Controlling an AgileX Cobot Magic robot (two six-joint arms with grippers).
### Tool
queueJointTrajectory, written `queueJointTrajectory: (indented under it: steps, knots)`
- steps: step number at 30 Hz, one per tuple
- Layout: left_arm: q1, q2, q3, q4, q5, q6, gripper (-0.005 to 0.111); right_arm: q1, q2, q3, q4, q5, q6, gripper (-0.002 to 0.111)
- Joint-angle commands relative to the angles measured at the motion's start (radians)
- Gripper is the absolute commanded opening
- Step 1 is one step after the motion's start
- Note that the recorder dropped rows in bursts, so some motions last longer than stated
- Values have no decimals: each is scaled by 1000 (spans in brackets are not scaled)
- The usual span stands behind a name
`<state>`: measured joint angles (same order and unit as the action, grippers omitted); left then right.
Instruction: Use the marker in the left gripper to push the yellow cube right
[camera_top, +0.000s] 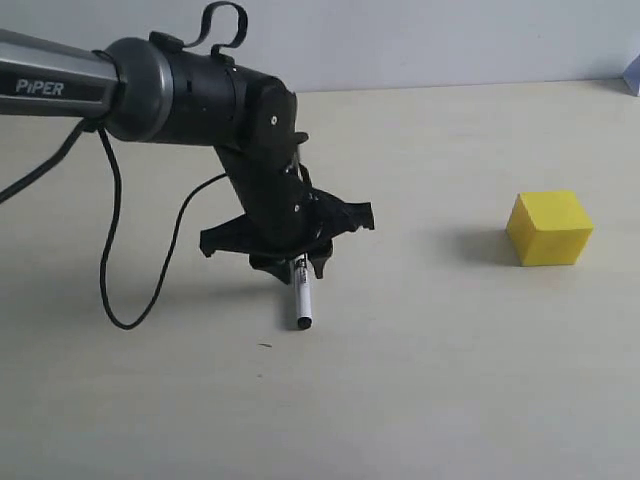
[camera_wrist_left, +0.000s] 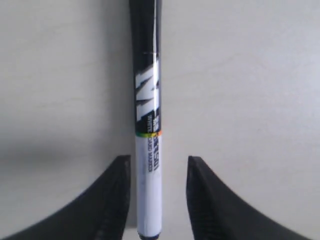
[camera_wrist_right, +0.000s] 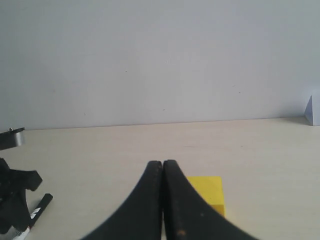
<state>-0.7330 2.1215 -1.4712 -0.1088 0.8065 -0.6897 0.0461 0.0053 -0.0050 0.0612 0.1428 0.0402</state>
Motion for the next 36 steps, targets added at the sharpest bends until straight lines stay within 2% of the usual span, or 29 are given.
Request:
queueJointTrajectory:
  steps: [1,2,3,5,6,11,19,23,29,36]
  knots:
    - [15,-60,-58,-3,100,55,36,1,-5,5,0,-8,-2,0]
    - [15,-75,-64,-3,108,71,33,1,-5,5,0,-8,-2,0]
    - [15,-88,-69,2,111,89,26,1,-5,5,0,-8,-2,0]
    - [15,-122,-69,32,108,121,4,1,-5,5,0,-8,-2,0]
    - [12,-137,-69,47,108,145,1,1,-5,5,0,-8,-2,0]
    - [-25,-238,7,109,20,218,0,1,-5,5,0,-8,-2,0]
    - [-136,-517,373,156,-510,200,0,1,-5,5,0,-8,-2,0]
    - [-176,-657,524,158,-669,231,0,1,-5,5,0,-8,-2,0]
    - [-176,-813,649,158,-730,238,0,1,-5,5,0,-8,-2,0]
    - [-176,-905,674,158,-723,238,0,1,-5,5,0,-8,-2,0]
